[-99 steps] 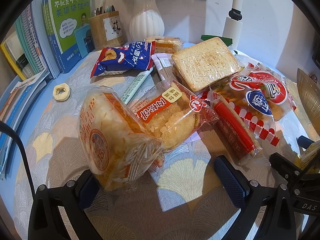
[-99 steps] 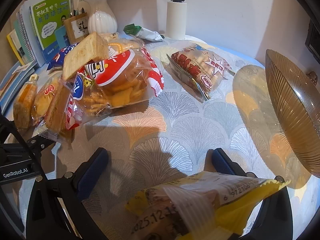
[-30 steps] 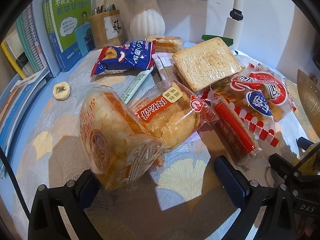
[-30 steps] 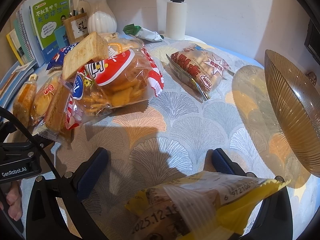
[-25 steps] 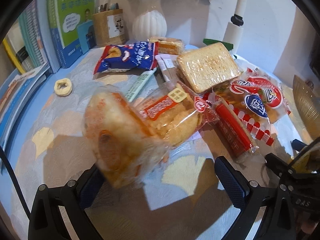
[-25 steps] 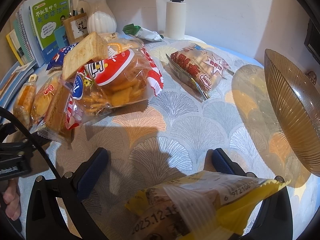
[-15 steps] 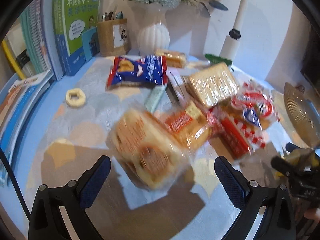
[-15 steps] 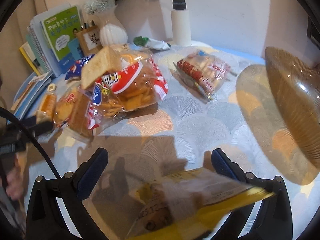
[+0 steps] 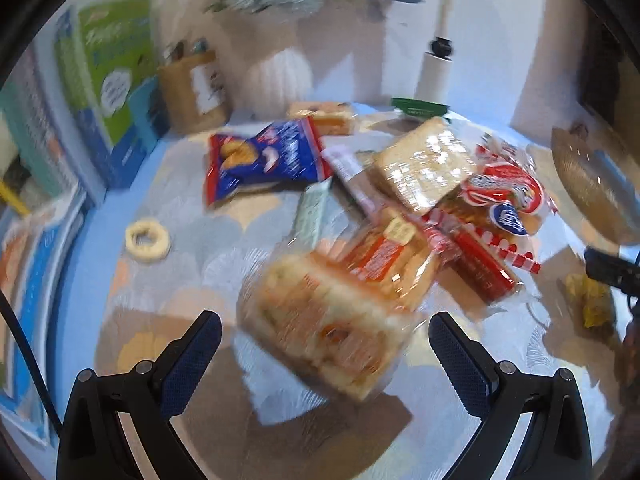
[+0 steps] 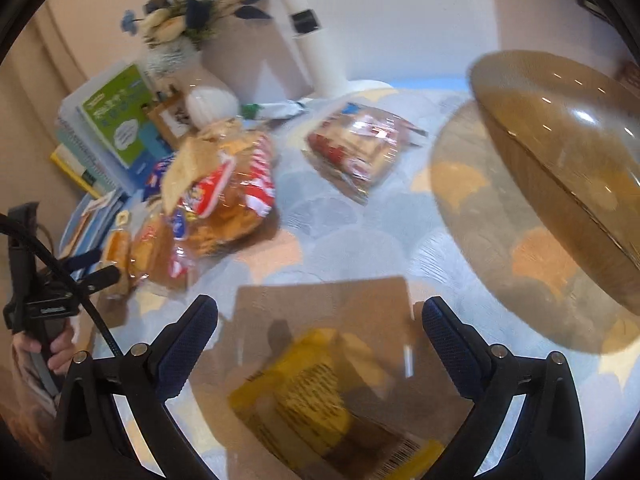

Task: Organize snacks
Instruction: 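Grasp the yellow snack packet with the right tool while the left tool grasps the sachima packet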

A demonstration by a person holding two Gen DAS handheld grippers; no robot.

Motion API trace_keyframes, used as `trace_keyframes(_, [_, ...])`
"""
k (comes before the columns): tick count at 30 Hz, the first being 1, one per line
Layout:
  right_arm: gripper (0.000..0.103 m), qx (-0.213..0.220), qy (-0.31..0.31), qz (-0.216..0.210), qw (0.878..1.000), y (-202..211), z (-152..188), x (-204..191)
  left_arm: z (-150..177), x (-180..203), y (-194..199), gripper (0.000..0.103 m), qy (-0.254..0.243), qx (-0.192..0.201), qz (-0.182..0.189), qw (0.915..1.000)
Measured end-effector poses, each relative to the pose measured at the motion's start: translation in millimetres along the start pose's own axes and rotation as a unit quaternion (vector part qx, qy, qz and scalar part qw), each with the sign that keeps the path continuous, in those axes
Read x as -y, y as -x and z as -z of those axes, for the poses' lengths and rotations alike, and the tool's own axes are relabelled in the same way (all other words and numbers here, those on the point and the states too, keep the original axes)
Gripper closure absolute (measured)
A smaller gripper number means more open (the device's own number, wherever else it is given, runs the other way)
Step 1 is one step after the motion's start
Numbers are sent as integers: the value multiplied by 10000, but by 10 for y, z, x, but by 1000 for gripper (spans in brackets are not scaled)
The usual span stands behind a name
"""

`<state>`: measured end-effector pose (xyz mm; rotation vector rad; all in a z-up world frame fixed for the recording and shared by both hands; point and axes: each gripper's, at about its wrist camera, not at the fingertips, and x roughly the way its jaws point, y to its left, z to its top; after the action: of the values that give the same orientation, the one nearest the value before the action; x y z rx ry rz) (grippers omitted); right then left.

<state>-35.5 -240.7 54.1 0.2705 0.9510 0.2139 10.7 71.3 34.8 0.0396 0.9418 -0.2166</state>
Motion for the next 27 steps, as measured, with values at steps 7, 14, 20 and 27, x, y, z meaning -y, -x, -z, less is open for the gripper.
trace_keyframes(7, [2, 163, 615, 145, 9979, 430, 319, -221, 105, -235, 75, 0, 760, 136, 374, 9963])
trace_keyframes(14, [2, -331, 1161, 518, 9913, 114, 472, -287, 58, -214, -96, 0, 814, 40, 504, 9954])
trace_keyframes(20, [19, -163, 1129, 285, 9931, 50, 403, -285, -14, -204, -222, 14, 646, 79, 187, 9977])
trace_keyframes(27, [54, -34, 1187, 168, 9928, 73, 408, -339, 14, -256, -165, 43, 695, 309, -244, 9968])
